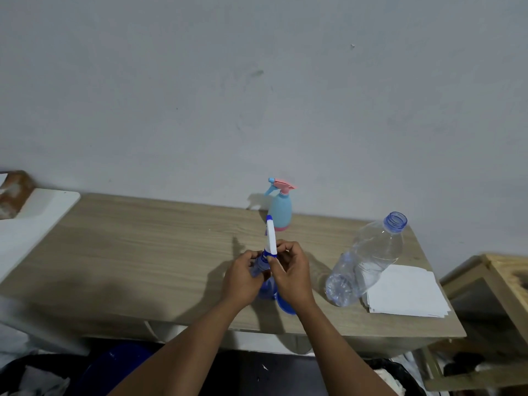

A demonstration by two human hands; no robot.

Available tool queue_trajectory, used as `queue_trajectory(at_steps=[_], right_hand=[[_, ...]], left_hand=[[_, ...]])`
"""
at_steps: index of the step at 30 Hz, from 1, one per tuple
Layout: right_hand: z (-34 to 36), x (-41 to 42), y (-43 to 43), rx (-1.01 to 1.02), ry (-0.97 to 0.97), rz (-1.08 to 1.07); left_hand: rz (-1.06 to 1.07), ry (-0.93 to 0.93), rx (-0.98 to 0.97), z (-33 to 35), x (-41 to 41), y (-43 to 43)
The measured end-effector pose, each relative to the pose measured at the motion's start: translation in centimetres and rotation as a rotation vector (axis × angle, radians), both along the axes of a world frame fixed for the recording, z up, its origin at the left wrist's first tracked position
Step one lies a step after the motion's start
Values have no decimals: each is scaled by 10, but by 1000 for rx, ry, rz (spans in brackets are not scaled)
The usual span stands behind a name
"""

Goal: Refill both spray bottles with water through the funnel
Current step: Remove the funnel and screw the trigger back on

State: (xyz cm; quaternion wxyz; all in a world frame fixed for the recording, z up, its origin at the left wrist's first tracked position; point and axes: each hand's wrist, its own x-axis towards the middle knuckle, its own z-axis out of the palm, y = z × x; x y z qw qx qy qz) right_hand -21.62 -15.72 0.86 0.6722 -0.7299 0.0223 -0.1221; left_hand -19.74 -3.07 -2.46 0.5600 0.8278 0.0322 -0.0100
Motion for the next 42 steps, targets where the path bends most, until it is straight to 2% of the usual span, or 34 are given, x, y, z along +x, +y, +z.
queue_trajectory(at_steps=[7, 11, 18, 23, 29, 34, 38, 42], right_hand=[[-3, -1, -2, -90, 3, 40], [-4, 5, 1, -124, 63, -9], [-16, -3, 6, -8, 112, -62], [-13, -1, 11, -200, 86, -48], [-8, 4, 14, -100, 181, -158], [-15, -1, 10, -226, 127, -81], [-5, 3, 19, -143, 159, -189], [-9, 1, 13, -96, 156, -176]], left_hand=[[-12, -4, 28, 4, -1, 0], [-9, -22, 48, 6, -3, 1], [-36, -25, 64, 7, -4, 3], [-25, -49, 60, 9, -4, 1], [4, -51, 79, 3, -3, 2], [16, -49, 32, 3, -4, 1], [7, -47, 68, 5, -3, 1], [6, -46, 56, 4, -3, 1]])
